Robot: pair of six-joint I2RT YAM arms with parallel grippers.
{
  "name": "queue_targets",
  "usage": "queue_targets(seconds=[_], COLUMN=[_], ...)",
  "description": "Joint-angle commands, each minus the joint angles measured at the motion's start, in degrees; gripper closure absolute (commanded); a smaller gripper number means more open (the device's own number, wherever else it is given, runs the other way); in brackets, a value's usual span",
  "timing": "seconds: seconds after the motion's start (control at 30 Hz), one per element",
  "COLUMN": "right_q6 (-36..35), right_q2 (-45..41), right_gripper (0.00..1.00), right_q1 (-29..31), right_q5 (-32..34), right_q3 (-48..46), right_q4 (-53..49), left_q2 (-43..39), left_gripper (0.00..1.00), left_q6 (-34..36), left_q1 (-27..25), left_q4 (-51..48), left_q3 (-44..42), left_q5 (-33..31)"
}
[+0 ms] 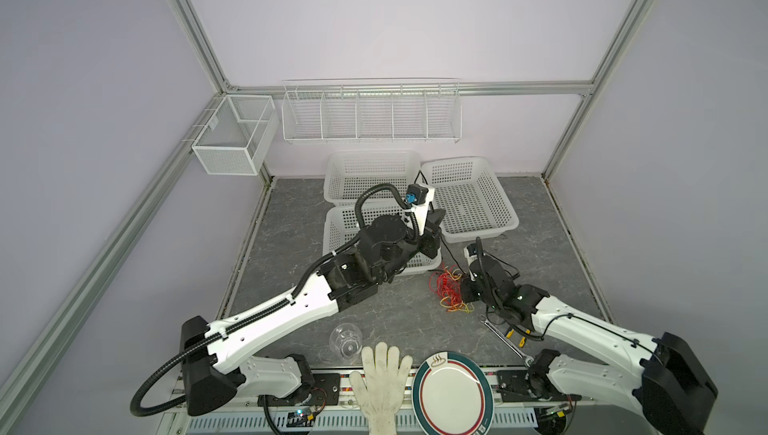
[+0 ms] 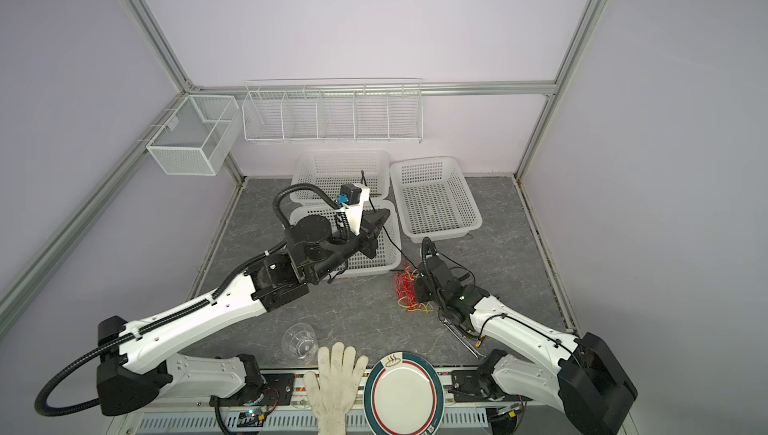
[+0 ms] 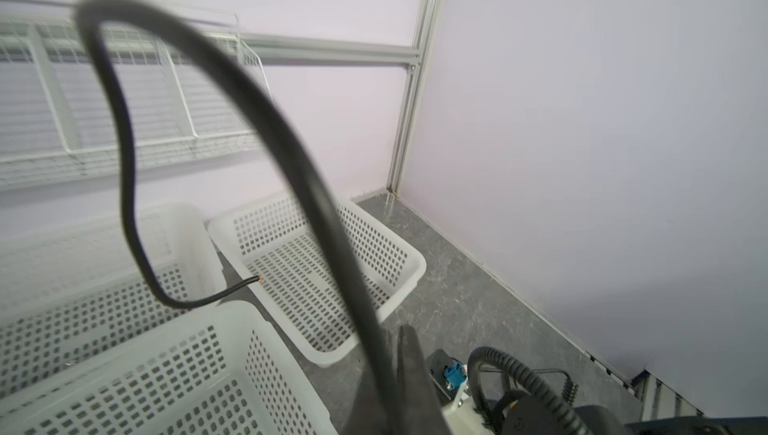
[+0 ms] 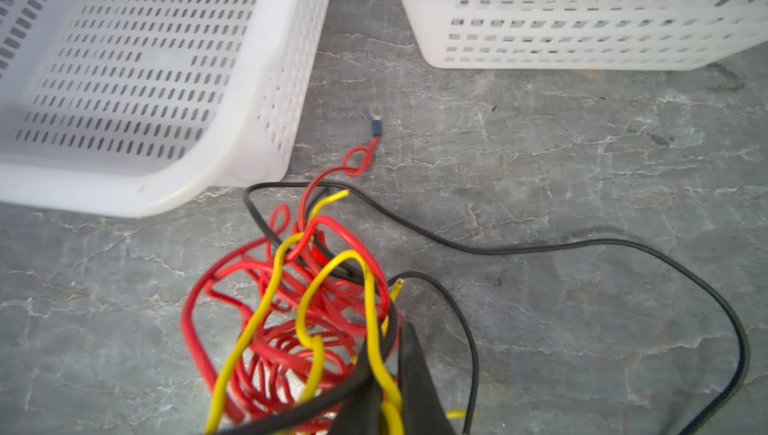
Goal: Untangle the cables
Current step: 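Raise the black wire high over the baskets with the left gripper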
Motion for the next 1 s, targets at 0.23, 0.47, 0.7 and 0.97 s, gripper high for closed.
queue_targets(seconds=[0.23,0.47,0.7,0.97], right_q6=[4.37,4.44,3.80,2.96], right_q2=[6.15,9.30,9.47,10.19], right_gripper=[0.94,0.94,0.94,0.94], right_q1=[-1.31,-1.52,-1.53,-1.51], right_q5=[3.37,2.72,0.26,-0.91], right_q3=[0.57,2.25,2.60,3.05], right_q4=[-5.31,-5.45,-3.59,-2.38], left_q2=[-7.82,-7.04,-1.81,2.49], left_gripper=[1.00,1.00,1.00,1.00], left_q6=[11.03,15.96,19.82,19.64], left_q1=[1.05,4.63,9.01,14.13], left_q4=[-5.14,-6.96,-8.61,-11.14], left_q3=[4.64,9.55,16.69,22.45], left_q5=[-14.24,-15.22,-14.83,-10.63])
